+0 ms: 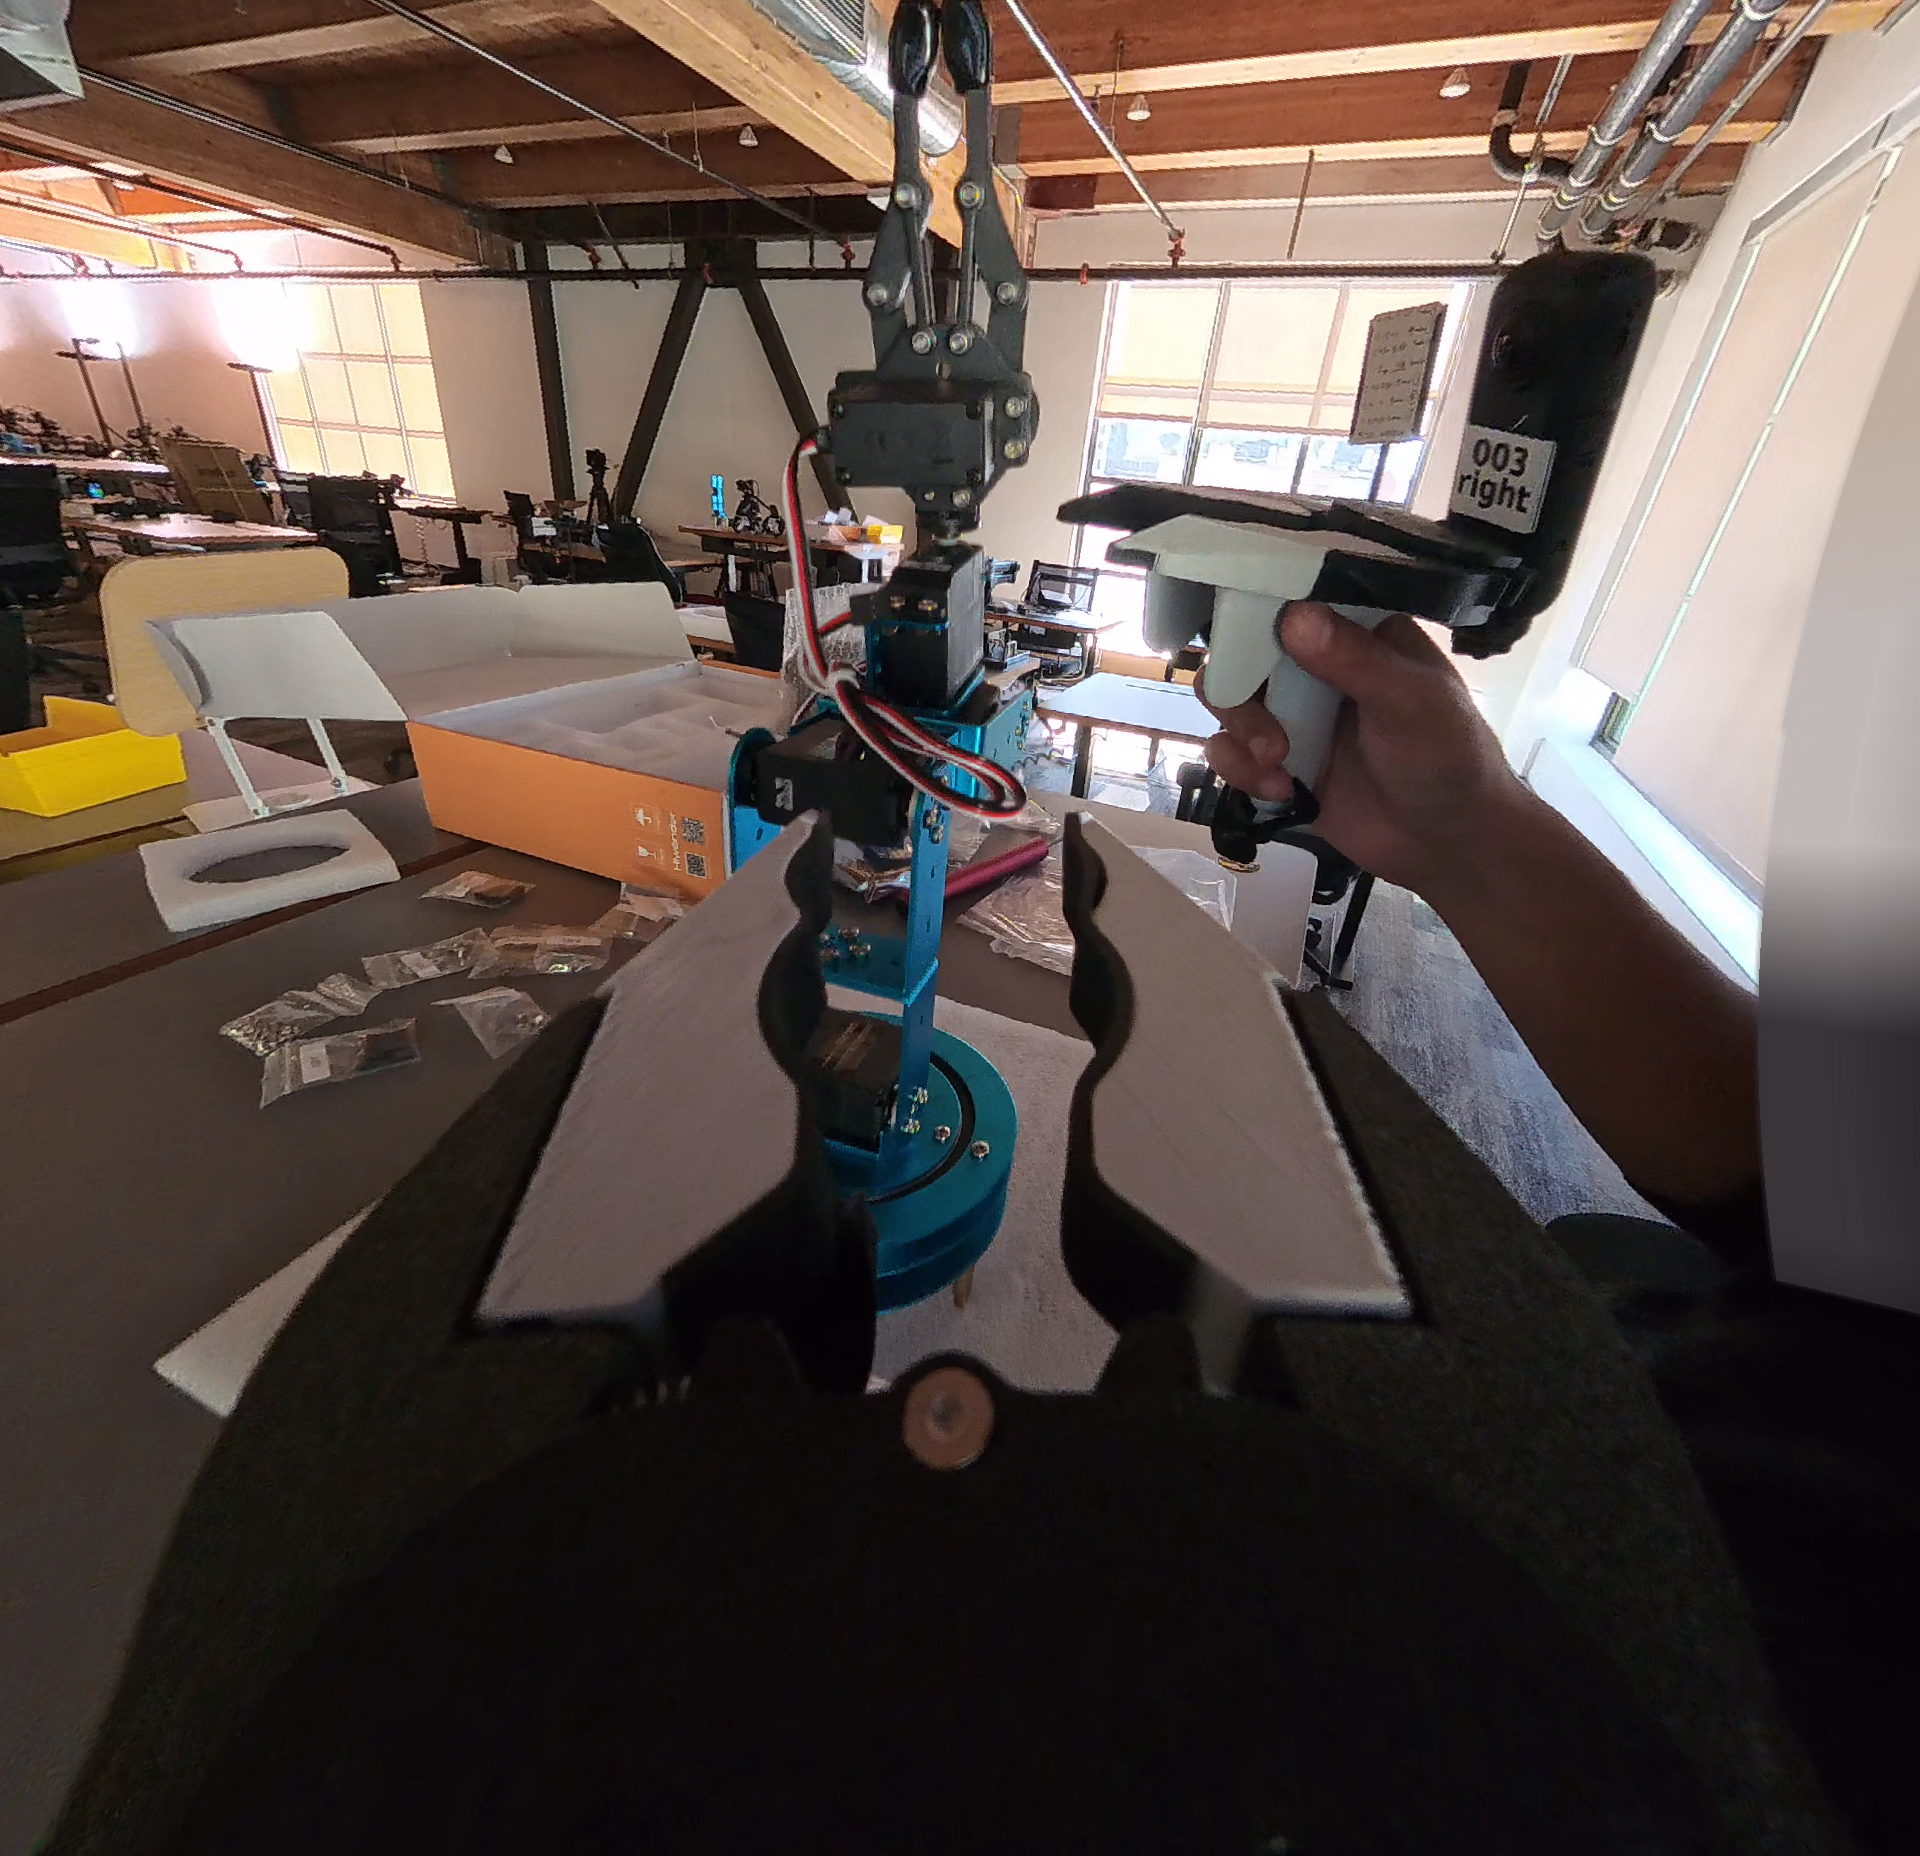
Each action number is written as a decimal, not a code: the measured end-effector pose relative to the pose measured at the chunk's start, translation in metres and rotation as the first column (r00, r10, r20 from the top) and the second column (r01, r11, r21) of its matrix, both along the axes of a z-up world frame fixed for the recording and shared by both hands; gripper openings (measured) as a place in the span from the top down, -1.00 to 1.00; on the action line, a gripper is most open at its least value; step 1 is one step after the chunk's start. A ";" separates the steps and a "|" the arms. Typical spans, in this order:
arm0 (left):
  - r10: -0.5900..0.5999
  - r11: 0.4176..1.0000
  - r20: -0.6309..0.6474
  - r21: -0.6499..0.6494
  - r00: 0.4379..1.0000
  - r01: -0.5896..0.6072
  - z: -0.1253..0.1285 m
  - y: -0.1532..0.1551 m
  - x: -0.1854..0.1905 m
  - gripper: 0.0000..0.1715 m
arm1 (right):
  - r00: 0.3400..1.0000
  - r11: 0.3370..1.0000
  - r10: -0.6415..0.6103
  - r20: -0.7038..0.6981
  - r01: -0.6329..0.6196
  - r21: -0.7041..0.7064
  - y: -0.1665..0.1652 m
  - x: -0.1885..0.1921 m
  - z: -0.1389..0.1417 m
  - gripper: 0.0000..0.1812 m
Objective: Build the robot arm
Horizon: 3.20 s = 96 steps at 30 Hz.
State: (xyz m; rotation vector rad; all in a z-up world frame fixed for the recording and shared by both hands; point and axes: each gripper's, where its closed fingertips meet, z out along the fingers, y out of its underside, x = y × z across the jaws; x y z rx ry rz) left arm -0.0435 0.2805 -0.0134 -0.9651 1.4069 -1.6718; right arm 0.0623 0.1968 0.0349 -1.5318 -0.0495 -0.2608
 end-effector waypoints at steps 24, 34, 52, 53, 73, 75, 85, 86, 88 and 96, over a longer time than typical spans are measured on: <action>-0.226 0.973 -0.182 0.009 0.957 0.231 -0.014 -0.005 0.073 -0.15 | 0.939 0.949 -0.288 -0.190 0.252 -0.191 0.036 -0.005 0.011 -0.10; -0.311 0.950 -0.092 -0.057 0.946 0.306 -0.015 -0.016 0.062 -0.13 | 0.881 0.905 -0.426 -0.204 0.418 -0.085 0.011 0.002 0.033 0.17; -0.166 0.986 -0.383 -0.059 0.909 0.155 -0.060 0.088 0.088 0.33 | 0.832 0.747 -0.445 -0.332 0.140 -0.649 -0.011 0.062 -0.237 0.75; -0.162 0.987 -0.394 -0.062 0.905 0.150 -0.060 0.090 0.088 0.33 | 0.841 0.733 -0.444 -0.307 0.144 -0.664 -0.008 0.069 -0.241 0.75; -0.109 0.991 -0.516 0.013 0.849 0.135 -0.074 0.093 0.065 0.36 | 0.885 0.708 -0.380 -0.270 0.090 -0.701 -0.005 0.079 -0.251 0.96; -0.117 0.987 -0.528 0.032 0.841 0.157 -0.078 0.086 0.059 0.38 | 0.891 0.742 -0.346 -0.293 0.068 -0.667 -0.004 0.067 -0.237 0.96; -0.052 0.899 -0.676 0.289 0.735 0.330 -0.145 0.040 -0.006 0.44 | 0.856 0.776 -0.101 -0.507 -0.251 -0.579 0.005 -0.093 -0.222 0.97; -0.057 0.892 -0.685 0.292 0.726 0.346 -0.148 0.035 -0.013 0.46 | 0.862 0.781 -0.098 -0.497 -0.243 -0.576 0.015 -0.101 -0.225 0.97; -0.064 0.882 -0.704 0.292 0.707 0.370 -0.153 0.026 -0.027 0.50 | 0.863 0.784 -0.078 -0.500 -0.257 -0.565 0.037 -0.114 -0.230 0.97; 0.012 0.831 -0.738 0.383 0.674 0.405 -0.179 0.001 -0.044 0.69 | 0.919 0.748 -0.110 -0.378 -0.174 -0.640 0.059 -0.111 -0.258 0.82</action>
